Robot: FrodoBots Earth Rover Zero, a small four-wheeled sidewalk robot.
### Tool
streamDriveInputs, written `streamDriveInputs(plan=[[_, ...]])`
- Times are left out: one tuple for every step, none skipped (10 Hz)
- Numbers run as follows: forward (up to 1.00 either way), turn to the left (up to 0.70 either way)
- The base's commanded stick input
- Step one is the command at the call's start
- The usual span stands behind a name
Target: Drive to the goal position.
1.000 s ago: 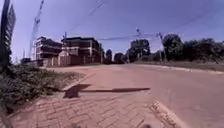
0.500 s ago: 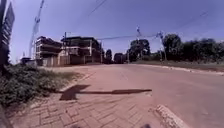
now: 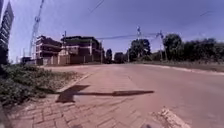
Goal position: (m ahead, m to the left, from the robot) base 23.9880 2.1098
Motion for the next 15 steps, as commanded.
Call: streamDriveInputs(plan=[[0.30, 0.00], [0.30, 0.00], [0.30, 0.00], [0.30, 0.00], [0.30, 0.00], [0.30, 0.00], [0.30, 0.00], [0.30, 0.00], [0.30, 0.00], [0.30, 0.00], [0.30, 0.00], [0.30, 0.00], [0.30, 0.00], [0.30, 0.00], [0.30, 0.00]])
